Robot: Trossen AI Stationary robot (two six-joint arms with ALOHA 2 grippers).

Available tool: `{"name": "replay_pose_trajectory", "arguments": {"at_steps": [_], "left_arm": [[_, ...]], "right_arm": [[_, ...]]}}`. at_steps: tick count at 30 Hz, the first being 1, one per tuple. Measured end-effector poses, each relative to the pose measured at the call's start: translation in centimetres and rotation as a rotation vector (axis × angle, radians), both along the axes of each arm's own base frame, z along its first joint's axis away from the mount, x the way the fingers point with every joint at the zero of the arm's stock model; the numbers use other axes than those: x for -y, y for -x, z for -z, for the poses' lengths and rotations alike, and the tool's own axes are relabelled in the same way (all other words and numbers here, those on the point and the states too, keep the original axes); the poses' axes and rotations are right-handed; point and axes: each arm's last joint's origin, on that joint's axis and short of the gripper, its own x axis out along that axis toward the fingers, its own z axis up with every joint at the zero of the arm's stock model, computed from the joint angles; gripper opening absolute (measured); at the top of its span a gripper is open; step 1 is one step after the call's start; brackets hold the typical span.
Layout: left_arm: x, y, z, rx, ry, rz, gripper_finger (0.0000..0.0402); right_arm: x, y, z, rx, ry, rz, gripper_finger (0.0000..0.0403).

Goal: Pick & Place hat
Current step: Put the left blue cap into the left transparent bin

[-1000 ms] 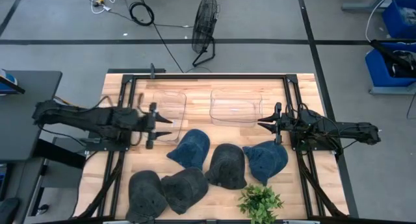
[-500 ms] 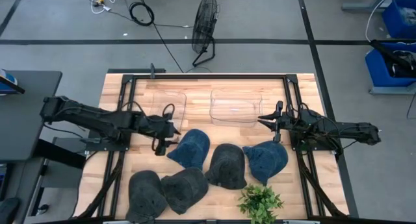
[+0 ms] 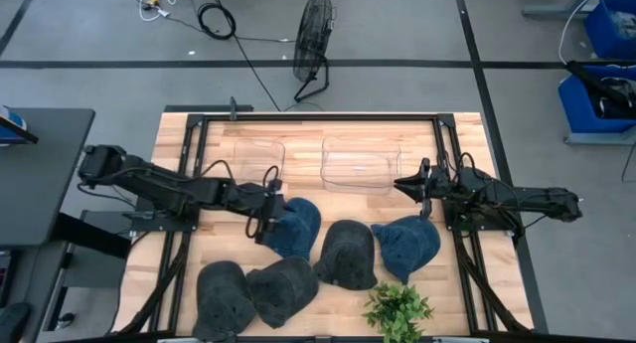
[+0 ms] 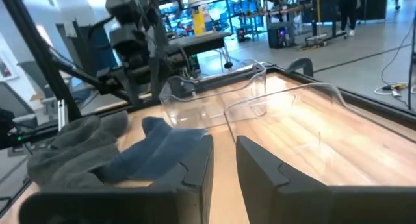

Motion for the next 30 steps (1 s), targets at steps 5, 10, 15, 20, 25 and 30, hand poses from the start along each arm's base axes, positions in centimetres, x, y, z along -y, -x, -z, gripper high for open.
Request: {"name": "replay_pose_trajectory", "arguments": {"at_steps": [5, 10, 15, 20, 25, 30], "left_arm": [[-0.6, -1.4, 1.0, -0.103, -0.013, -0.029, 0.0191], [-1.3, -2.5, 1.6, -0.255, -0.026, -0.059, 0.0186], [-1.5, -2.6, 2.1, -0.329, -0.032, -0.065, 0.0186], [-1.3, -2.7, 1.9, -0.328, -0.033, -0.058, 0.0186], [-0.8, -3.5, 0.3, -0.314, -0.032, -0.044, 0.0186], [0.0, -3.6, -0.7, -0.358, -0.044, -0.016, 0.0186]], "right_arm": [[0.0, 0.0, 0.0, 0.004, -0.016, 0.007, 0.0071], [0.0, 0.0, 0.0, -0.001, 0.007, 0.005, 0.0071], [0.0, 0.0, 0.0, 0.000, -0.015, -0.004, 0.0071], [0.0, 0.0, 0.0, -0.004, 0.008, -0.004, 0.0071], [0.0, 0.0, 0.0, -0.004, 0.008, -0.004, 0.0071], [0.0, 0.0, 0.0, -0.004, 0.008, -0.004, 0.0071]]}}
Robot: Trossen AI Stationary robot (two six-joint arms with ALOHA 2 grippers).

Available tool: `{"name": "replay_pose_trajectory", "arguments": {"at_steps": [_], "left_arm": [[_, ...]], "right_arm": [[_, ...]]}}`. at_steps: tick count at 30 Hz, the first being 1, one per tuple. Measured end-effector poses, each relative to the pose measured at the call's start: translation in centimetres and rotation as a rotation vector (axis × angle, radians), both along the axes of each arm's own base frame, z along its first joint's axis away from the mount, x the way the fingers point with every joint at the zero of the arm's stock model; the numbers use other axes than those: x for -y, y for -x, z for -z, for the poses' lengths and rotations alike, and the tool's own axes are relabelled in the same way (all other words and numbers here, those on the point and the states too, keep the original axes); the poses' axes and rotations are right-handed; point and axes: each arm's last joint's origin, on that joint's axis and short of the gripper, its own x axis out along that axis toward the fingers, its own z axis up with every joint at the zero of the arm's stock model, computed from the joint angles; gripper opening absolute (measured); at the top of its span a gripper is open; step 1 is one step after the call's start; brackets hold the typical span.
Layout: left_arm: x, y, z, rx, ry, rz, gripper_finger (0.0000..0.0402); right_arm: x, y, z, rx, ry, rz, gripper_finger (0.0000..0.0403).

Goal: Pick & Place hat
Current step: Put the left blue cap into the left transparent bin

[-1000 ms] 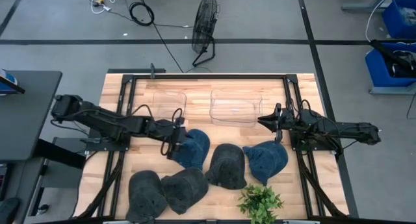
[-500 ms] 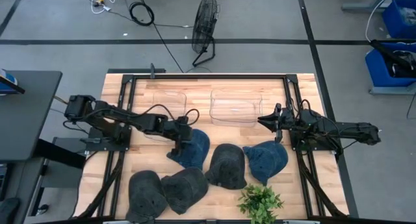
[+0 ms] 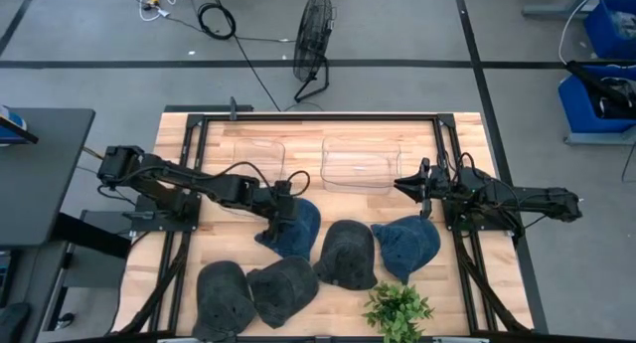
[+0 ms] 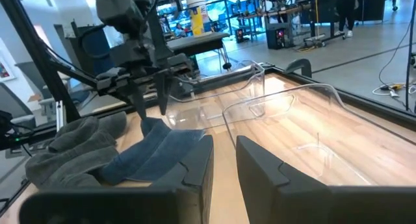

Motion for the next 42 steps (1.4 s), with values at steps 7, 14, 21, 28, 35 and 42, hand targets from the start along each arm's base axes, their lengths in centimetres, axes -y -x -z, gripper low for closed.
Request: {"name": "replay_pose_trajectory", "arguments": {"at_steps": [7, 14, 21, 28, 35, 42], "left_arm": [[0.2, 1.0, 1.8, -0.077, 0.006, -0.013, 0.0186], [0.1, 1.2, 2.8, -0.034, 0.020, -0.038, 0.0185], [0.0, 1.3, 2.9, -0.044, 0.013, -0.034, 0.0107], [-0.4, 1.0, 2.5, -0.032, 0.020, -0.050, 0.0009], [0.1, 0.6, -3.3, 0.150, 0.096, 0.005, 0.0005], [-1.2, 4.3, -10.2, 0.248, -0.053, -0.146, 0.0004]], "right_arm": [[0.0, 0.0, 0.0, 0.000, 0.000, 0.000, 0.0071], [0.0, 0.0, 0.0, 0.000, 0.000, 0.000, 0.0071], [0.0, 0.0, 0.0, 0.000, 0.000, 0.000, 0.0071], [0.0, 0.0, 0.0, 0.000, 0.000, 0.001, 0.0071], [0.0, 0.0, 0.0, 0.001, 0.000, 0.003, 0.0071], [0.0, 0.0, 0.0, 0.008, -0.053, 0.006, 0.0071]]}}
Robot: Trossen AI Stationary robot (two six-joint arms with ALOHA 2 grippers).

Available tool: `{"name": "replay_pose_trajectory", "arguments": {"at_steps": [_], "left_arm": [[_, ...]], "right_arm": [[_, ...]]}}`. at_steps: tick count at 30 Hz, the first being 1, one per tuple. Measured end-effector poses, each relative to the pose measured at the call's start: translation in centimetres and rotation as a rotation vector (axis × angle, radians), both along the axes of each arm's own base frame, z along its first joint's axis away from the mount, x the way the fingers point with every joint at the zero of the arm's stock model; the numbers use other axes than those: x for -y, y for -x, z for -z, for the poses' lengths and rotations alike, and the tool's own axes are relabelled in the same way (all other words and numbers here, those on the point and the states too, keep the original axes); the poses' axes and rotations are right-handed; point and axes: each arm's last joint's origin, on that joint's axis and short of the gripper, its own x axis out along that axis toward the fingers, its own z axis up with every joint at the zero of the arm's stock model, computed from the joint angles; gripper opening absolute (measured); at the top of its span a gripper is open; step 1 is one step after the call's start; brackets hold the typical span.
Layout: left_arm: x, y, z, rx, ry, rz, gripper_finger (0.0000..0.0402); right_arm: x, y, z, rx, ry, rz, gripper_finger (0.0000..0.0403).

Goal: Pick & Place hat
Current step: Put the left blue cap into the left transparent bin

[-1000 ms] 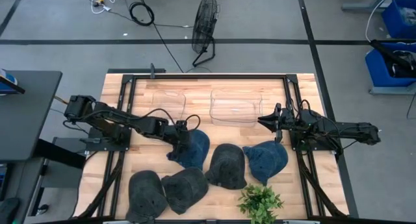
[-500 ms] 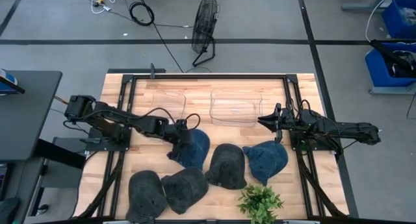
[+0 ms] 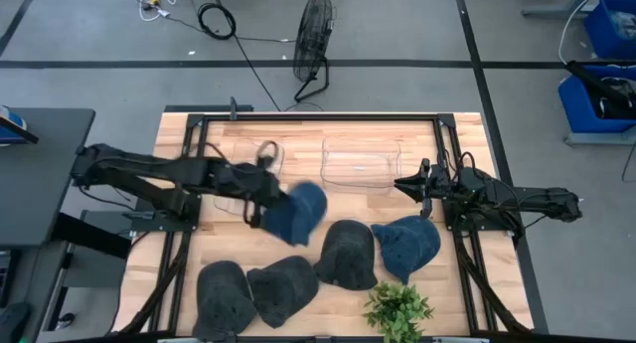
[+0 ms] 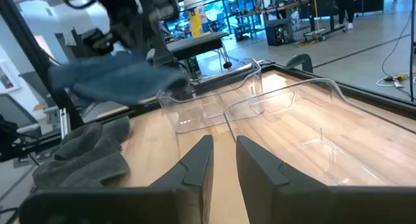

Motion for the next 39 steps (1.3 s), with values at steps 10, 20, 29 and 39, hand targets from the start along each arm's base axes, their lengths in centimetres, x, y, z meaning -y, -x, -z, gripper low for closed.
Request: {"name": "replay_pose_trajectory", "arguments": {"at_steps": [10, 20, 29, 39], "left_arm": [[-3.4, 5.1, -1.8, -0.146, -0.112, -0.355, 0.0003], [-6.2, 4.7, 0.9, -0.416, -0.073, -0.485, 0.0003], [-6.4, 5.3, 6.0, -0.645, 0.016, -0.445, 0.0003], [-6.1, 5.5, 7.0, -0.681, 0.054, -0.297, 0.0008]], "right_arm": [[0.0, 0.0, 0.0, 0.001, -0.003, 0.001, 0.0071], [0.0, 0.0, 0.0, 0.000, -0.003, -0.004, 0.0071], [0.0, 0.0, 0.1, -0.008, 0.000, -0.004, 0.0071], [0.0, 0.0, 0.1, -0.008, 0.000, -0.002, 0.0071]]}}
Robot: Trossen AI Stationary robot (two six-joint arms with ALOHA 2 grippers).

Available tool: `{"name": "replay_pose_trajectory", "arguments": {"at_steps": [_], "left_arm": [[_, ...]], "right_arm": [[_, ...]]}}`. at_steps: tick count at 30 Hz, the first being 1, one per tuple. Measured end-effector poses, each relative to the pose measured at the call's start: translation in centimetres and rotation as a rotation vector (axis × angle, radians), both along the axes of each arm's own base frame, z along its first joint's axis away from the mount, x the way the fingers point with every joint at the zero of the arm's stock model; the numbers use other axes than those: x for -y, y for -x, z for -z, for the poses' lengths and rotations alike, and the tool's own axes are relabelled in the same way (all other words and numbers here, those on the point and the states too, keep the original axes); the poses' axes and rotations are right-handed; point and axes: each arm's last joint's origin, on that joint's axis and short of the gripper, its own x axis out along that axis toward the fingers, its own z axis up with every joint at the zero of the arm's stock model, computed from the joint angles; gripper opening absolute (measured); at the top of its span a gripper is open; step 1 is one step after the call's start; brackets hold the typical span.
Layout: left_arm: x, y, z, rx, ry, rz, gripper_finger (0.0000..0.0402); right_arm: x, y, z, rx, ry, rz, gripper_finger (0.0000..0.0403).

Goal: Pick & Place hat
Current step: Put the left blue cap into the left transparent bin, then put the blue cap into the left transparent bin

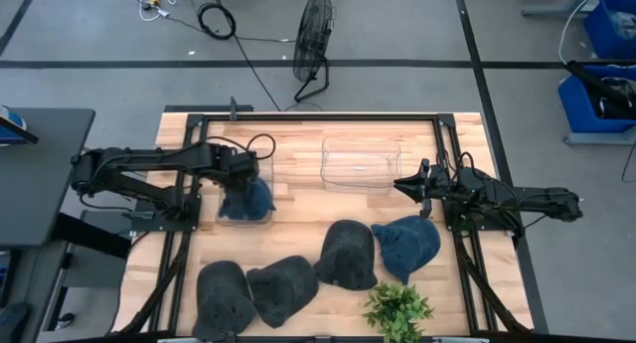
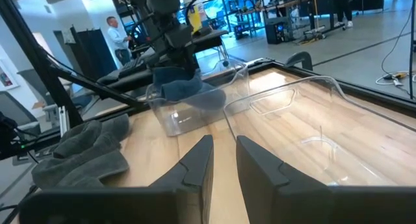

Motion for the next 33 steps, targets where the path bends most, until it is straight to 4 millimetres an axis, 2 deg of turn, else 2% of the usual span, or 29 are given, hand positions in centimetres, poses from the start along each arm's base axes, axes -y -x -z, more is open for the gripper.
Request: {"name": "replay_pose_trajectory", "arguments": {"at_steps": [11, 16, 21, 25, 30, 33], "left_arm": [[0.0, -0.2, 0.0, 0.021, 0.002, -0.024, 0.0087], [-0.1, -0.3, -0.1, 0.024, -0.034, -0.008, 0.0122], [-0.4, -0.8, -0.7, 0.101, -0.108, -0.062, 0.0136], [-0.5, -0.9, -2.3, 0.118, -0.107, -0.077, 0.0137], [-0.5, -1.3, -5.2, 0.198, -0.121, -0.082, 0.0137], [-0.6, -1.6, -6.8, 0.274, -0.142, -0.090, 0.0137]], "right_arm": [[0.0, 0.0, -0.1, 0.001, 0.039, 0.001, 0.0078], [0.1, 0.0, -0.8, 0.072, 0.066, 0.027, 0.0113], [0.1, 0.1, -1.8, 0.146, 0.084, 0.030, 0.0162], [0.0, 0.4, -3.8, 0.181, 0.094, 0.030, 0.0188], [-0.1, 0.4, -7.8, 0.208, 0.170, -0.003, 0.0194], [-0.1, -0.6, -10.1, 0.147, 0.190, -0.038, 0.0194]]}}
